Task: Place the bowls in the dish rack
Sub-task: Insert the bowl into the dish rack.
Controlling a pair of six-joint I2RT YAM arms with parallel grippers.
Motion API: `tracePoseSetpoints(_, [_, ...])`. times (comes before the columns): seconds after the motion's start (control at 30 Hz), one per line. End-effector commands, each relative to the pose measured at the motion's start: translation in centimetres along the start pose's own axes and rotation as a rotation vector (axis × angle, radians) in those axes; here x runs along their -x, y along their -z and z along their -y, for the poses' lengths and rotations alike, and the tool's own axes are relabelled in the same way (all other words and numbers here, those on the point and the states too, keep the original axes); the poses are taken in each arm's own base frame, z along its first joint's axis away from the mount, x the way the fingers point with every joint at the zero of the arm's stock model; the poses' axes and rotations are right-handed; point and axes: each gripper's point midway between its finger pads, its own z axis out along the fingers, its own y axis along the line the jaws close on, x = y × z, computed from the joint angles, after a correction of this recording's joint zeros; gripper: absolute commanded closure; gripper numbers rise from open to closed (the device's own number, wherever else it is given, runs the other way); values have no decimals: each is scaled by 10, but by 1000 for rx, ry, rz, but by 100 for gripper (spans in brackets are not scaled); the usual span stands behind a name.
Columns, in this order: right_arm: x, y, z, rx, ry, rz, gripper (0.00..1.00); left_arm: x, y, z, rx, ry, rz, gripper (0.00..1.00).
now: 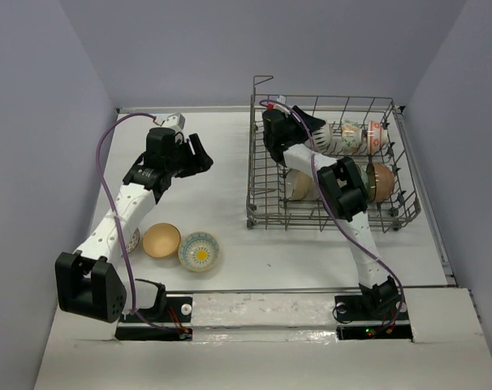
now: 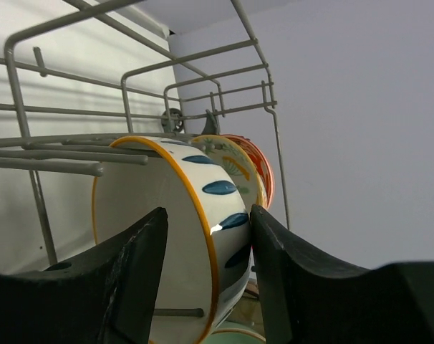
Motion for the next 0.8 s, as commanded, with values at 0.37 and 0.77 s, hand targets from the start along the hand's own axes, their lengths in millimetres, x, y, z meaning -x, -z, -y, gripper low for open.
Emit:
tracePoseSetpoints(0.37, [19,-13,-4,212,-217,61,41,6,2,3,-24,-6,31,30])
tracePoseSetpoints(0.77, [4,-46,10,361,-369,9,41,5,0,1,-17,-5,26,30])
